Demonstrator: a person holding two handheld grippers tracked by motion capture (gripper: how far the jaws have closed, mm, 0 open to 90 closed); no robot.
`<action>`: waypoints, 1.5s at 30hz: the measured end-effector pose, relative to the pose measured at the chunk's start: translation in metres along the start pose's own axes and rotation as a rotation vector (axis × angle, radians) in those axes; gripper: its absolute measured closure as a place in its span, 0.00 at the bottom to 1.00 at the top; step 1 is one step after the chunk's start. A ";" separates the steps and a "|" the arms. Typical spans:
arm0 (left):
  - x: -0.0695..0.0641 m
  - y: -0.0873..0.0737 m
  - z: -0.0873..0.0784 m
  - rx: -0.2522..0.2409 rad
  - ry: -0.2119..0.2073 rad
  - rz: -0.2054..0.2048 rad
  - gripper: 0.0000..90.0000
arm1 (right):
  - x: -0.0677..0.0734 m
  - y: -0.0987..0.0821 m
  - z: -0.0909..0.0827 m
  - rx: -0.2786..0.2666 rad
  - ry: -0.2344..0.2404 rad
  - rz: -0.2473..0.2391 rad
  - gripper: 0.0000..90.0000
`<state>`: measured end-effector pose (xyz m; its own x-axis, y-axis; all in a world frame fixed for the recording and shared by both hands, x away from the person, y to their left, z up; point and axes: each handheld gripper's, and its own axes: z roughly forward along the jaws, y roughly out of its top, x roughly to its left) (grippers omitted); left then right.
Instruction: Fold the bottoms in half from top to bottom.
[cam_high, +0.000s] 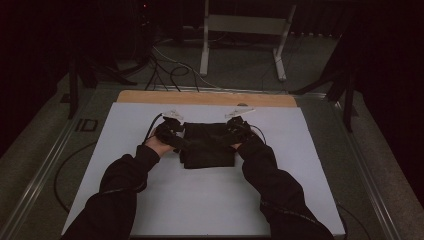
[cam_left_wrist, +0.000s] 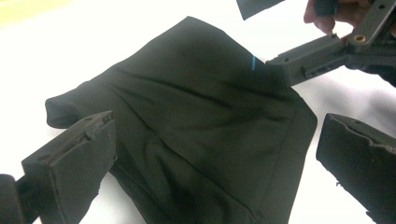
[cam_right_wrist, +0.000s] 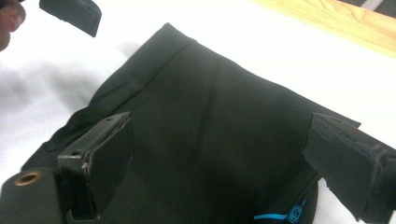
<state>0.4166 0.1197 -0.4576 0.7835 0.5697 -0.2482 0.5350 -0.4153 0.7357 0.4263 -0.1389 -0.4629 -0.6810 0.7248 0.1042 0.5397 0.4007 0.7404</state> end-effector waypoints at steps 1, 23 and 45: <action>-0.002 -0.001 -0.003 -0.009 -0.008 0.002 0.00 | 0.001 -0.001 -0.003 -0.007 0.016 -0.007 0.10; -0.030 -0.034 -0.028 -0.036 -0.080 0.062 0.00 | 0.014 -0.026 -0.032 -0.044 0.097 -0.082 0.10; -0.056 -0.079 -0.043 -0.051 -0.069 0.063 0.00 | 0.036 -0.079 -0.058 -0.039 0.135 -0.125 0.10</action>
<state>0.3168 0.1508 -0.4751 0.8362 0.4923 -0.2417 0.4682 -0.4113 0.7821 0.3303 -0.1767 -0.4791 -0.8034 0.5877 0.0961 0.4289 0.4590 0.7780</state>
